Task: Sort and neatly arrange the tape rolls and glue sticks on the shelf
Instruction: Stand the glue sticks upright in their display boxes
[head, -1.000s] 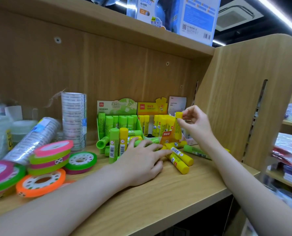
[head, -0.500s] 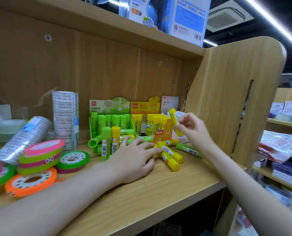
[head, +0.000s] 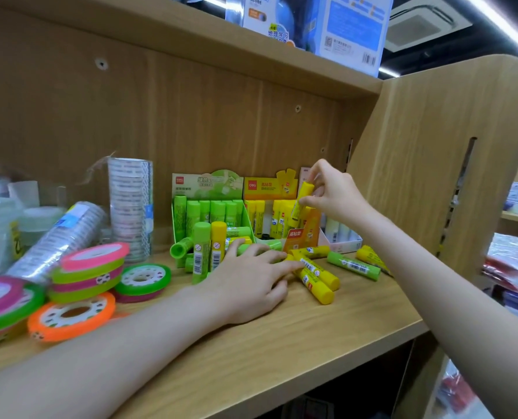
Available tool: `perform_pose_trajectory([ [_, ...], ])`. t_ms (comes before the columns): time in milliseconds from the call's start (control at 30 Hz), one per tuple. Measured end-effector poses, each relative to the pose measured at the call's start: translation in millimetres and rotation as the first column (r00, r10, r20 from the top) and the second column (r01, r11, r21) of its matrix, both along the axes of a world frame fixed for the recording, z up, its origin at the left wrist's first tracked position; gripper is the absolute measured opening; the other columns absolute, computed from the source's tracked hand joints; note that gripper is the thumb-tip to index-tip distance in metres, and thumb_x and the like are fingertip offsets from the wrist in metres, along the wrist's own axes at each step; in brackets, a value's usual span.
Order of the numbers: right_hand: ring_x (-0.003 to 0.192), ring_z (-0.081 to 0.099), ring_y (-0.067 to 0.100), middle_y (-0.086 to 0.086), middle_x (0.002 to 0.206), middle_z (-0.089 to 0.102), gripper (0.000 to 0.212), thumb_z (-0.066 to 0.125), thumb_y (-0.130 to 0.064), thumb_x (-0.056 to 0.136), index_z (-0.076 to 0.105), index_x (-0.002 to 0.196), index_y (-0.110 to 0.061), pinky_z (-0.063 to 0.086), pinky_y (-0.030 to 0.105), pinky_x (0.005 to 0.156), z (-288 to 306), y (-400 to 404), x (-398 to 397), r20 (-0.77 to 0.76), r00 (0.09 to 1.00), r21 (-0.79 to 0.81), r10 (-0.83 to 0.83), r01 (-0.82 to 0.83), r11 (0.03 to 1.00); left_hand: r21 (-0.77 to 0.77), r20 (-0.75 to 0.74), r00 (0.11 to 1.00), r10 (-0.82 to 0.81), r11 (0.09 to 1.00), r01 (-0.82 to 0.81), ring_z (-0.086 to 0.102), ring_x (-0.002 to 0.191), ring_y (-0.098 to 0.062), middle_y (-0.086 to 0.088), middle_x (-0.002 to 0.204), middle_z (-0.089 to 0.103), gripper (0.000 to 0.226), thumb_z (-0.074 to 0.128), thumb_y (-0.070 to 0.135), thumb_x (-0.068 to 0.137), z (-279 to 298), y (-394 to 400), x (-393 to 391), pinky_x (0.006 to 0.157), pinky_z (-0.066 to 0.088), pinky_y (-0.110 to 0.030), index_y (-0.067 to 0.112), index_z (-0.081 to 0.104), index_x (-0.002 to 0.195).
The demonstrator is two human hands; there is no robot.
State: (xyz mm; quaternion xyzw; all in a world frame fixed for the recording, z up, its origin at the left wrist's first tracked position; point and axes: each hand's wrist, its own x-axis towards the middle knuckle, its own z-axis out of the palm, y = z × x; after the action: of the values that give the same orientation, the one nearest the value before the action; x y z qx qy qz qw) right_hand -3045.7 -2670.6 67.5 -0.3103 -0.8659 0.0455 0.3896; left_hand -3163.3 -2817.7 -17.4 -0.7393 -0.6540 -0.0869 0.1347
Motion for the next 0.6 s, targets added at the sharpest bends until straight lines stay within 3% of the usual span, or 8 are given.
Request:
perform_pose_trajectory([
  [133,0.082,0.047,0.015,0.007,0.099,0.062,0.021,0.071,-0.019,0.08,0.058,0.094,-0.009,0.042,0.028,0.076,-19,12,-4,0.153,0.986,0.09,-0.067,0.054,0.995,0.004,-0.004,1.0,0.0,1.0,0.0,0.014,0.14,-0.015,0.011,0.152,0.025,0.045,0.025,0.039,0.099,-1,0,0,0.115,0.001,-0.049,0.045,0.018,0.143],
  [267,0.108,0.041,0.023,0.008,0.106,0.048,0.014,0.063,-0.022,0.087,0.064,0.09,-0.008,0.036,0.034,0.089,-29,16,-8,0.153,0.985,0.141,-0.08,0.059,0.988,-0.002,-0.002,1.0,-0.003,1.0,0.003,0.014,0.14,-0.015,0.012,0.151,0.025,0.045,0.024,0.038,0.099,0,0,0,0.115,0.001,-0.05,0.046,0.018,0.143],
  [333,0.112,0.041,0.025,0.008,0.106,0.045,0.013,0.062,-0.021,0.088,0.065,0.091,-0.009,0.037,0.036,0.092,-26,17,-7,0.186,0.979,0.124,-0.082,0.059,0.99,0.007,0.0,1.0,-0.006,1.0,0.006,0.014,0.14,-0.014,0.012,0.151,0.025,0.045,0.024,0.039,0.099,0,1,0,0.115,0.002,-0.049,0.046,0.018,0.143],
  [400,0.109,0.043,0.021,0.008,0.11,0.045,0.014,0.061,-0.019,0.089,0.069,0.097,-0.01,0.037,0.032,0.092,-23,18,-2,0.198,0.979,0.118,-0.049,0.026,0.993,0.006,0.0,1.0,0.0,1.0,0.0,0.014,0.14,-0.014,0.012,0.151,0.025,0.045,0.024,0.039,0.099,0,0,0,0.115,0.001,-0.049,0.046,0.019,0.143],
  [500,0.088,0.05,0.011,0.003,0.102,0.057,0.014,0.062,-0.014,0.088,0.071,0.098,-0.012,0.033,0.016,0.073,-25,14,21,0.068,0.998,0.106,0.001,-0.009,0.994,-0.009,0.009,1.0,-0.002,1.0,0.002,0.015,0.14,-0.014,0.011,0.151,0.025,0.045,0.024,0.039,0.099,0,0,0,0.115,0.001,-0.05,0.046,0.019,0.143],
  [533,0.081,0.052,0.009,0.002,0.097,0.063,0.013,0.063,-0.012,0.087,0.072,0.095,-0.012,0.034,0.014,0.067,-28,14,30,0.097,0.995,0.079,0.019,-0.026,0.997,-0.004,0.009,1.0,-0.003,1.0,0.003,0.015,0.14,-0.014,0.011,0.151,0.025,0.045,0.024,0.038,0.099,0,0,0,0.115,0.001,-0.05,0.045,0.019,0.143],
  [600,0.075,0.055,0.009,0.003,0.092,0.069,0.014,0.064,-0.012,0.086,0.073,0.095,-0.016,0.04,0.014,0.065,-39,15,41,0.314,0.949,0.007,0.026,-0.03,1.0,0.004,0.001,1.0,-0.006,1.0,0.006,0.016,0.139,-0.014,0.011,0.151,0.026,0.045,0.026,0.038,0.099,0,0,1,0.115,0.002,-0.049,0.046,0.019,0.143],
])
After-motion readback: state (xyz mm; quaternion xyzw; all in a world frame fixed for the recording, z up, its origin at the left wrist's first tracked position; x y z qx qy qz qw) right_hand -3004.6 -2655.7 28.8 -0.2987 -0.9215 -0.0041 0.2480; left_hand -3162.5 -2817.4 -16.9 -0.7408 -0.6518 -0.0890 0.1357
